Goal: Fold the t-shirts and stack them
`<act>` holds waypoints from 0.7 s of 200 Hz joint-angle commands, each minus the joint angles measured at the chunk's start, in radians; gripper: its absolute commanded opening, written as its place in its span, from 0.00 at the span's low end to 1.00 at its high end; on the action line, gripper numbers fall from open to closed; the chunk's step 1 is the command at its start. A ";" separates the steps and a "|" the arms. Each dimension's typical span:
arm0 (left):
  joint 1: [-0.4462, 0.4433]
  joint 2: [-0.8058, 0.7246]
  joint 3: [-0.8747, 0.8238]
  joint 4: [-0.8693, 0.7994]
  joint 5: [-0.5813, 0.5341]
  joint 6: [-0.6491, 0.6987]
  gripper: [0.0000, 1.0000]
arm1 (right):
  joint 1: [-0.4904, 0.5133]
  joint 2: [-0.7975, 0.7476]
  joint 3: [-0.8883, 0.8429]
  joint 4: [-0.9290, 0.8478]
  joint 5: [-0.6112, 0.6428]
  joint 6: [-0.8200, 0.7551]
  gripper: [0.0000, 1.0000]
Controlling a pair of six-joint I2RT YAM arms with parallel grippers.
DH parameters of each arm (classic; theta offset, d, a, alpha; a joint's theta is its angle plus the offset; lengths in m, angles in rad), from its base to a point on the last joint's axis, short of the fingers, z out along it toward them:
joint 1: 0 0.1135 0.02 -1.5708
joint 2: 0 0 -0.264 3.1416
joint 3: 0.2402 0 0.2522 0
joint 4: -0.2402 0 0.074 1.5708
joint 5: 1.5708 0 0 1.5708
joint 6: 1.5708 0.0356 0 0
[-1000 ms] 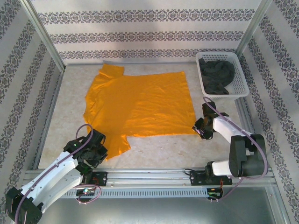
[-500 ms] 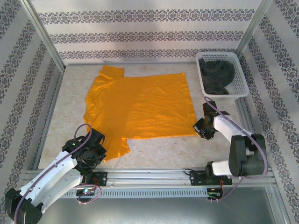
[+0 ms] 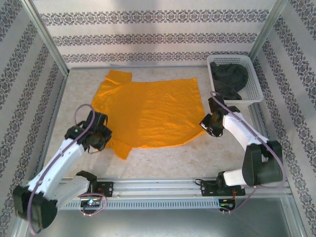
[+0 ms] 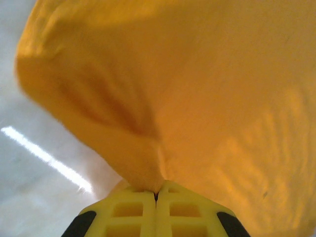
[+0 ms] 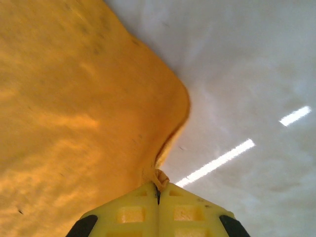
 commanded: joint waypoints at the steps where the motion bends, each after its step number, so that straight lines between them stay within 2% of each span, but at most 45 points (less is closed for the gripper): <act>1: 0.097 0.131 0.100 0.192 0.056 0.156 0.00 | -0.015 0.092 0.110 0.020 -0.011 0.025 0.00; 24: 0.168 0.260 0.208 0.227 0.090 0.245 0.00 | -0.018 0.195 0.219 0.024 -0.012 0.039 0.00; 53: 0.232 0.352 0.294 0.268 0.106 0.285 0.00 | -0.025 0.295 0.334 -0.001 0.024 0.053 0.00; 140: 0.304 0.561 0.467 0.330 0.167 0.410 0.00 | -0.045 0.440 0.467 -0.036 0.086 0.094 0.00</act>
